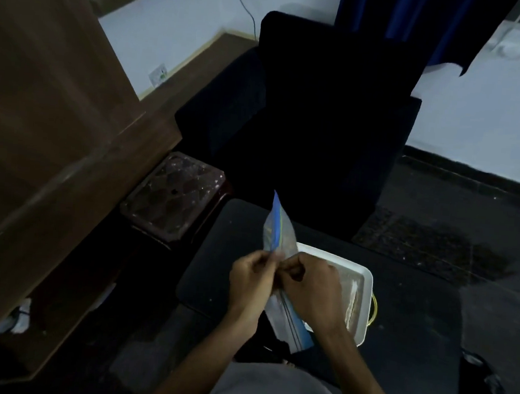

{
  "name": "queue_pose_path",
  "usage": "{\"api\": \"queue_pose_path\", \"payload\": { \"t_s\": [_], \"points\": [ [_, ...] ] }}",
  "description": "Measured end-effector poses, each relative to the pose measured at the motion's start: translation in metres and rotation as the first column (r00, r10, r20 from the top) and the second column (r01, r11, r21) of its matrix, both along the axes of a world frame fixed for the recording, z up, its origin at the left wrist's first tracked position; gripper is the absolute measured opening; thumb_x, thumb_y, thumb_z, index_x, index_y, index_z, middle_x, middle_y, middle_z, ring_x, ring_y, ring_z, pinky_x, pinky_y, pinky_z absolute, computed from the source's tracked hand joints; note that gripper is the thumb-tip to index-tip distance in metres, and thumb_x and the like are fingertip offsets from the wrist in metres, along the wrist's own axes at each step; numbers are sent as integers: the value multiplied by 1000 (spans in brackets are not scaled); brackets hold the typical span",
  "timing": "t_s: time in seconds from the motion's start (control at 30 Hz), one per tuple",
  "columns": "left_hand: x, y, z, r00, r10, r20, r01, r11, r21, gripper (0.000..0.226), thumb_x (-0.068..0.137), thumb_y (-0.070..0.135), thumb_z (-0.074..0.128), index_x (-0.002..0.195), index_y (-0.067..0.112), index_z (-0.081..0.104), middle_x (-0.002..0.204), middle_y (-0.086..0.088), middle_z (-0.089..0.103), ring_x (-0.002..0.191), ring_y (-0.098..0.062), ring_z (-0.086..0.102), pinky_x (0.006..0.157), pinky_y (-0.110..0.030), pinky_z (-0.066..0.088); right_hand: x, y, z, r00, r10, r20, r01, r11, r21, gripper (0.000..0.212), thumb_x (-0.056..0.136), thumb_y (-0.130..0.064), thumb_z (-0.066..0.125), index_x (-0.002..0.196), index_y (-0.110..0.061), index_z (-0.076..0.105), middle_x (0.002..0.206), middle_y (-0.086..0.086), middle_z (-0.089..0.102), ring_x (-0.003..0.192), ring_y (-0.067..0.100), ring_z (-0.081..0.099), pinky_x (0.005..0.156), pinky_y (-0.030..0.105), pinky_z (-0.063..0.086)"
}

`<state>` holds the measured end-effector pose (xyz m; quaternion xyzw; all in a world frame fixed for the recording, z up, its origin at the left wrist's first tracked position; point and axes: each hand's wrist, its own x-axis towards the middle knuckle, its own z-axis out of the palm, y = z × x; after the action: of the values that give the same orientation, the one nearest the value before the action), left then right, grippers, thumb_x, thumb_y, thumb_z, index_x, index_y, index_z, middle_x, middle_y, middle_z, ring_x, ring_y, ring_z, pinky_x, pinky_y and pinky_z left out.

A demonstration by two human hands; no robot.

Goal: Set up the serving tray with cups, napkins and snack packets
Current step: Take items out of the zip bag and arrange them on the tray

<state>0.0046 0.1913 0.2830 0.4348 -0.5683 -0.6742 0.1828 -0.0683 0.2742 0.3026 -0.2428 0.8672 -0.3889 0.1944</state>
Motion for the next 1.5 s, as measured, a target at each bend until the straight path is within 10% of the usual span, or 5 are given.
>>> {"api": "queue_pose_path", "payload": {
  "t_s": [0.43, 0.53, 0.7, 1.03, 1.5],
  "points": [
    [18, -60, 0, 998, -37, -55, 42, 995, 89, 32, 105, 17, 52, 89, 8, 78, 89, -13, 80, 87, -26, 78, 73, -31, 63, 18, -50, -6, 667, -55, 743, 352, 903, -249, 16, 86, -17, 72, 73, -10, 67, 77, 14, 70, 76, 21, 64, 70, 29, 53],
    [18, -81, -2, 990, -142, 14, 143, 976, -163, 30, 104, 20, 54, 83, 14, 74, 77, -3, 77, 72, -13, 74, 65, -28, 59, 24, -66, -6, 821, -148, 551, 318, 920, -228, 19, 87, -20, 71, 71, -12, 66, 80, 17, 72, 78, 28, 69, 80, 44, 55],
    [18, -113, 6, 944, -314, 99, 322, 820, -474, 38, 102, 16, 56, 66, 29, 59, 55, 15, 60, 48, 2, 55, 46, -8, 36, 32, -91, -2, 977, -209, 53, 215, 958, -189, 13, 86, -27, 73, 95, -30, 64, 81, -12, 71, 78, -2, 67, 67, 15, 54],
    [-2, -93, 3, 981, -171, 88, 185, 965, -185, 24, 88, 45, 73, 67, 35, 75, 65, 21, 75, 63, 7, 71, 53, -7, 49, 38, -96, -2, 927, -334, -168, 319, 941, -109, 13, 87, -8, 67, 78, -14, 74, 70, -5, 72, 64, 7, 68, 58, 21, 54],
    [-73, -15, -14, 993, -27, 117, -2, 970, 242, 38, 99, 15, 63, 62, 7, 68, 62, -8, 69, 61, -22, 64, 64, -33, 49, -33, 12, -17, 506, -419, 754, 794, 567, -218, 15, 92, -1, 61, 78, 2, 67, 69, 13, 70, 66, 23, 69, 63, 31, 59]
  ]
}}
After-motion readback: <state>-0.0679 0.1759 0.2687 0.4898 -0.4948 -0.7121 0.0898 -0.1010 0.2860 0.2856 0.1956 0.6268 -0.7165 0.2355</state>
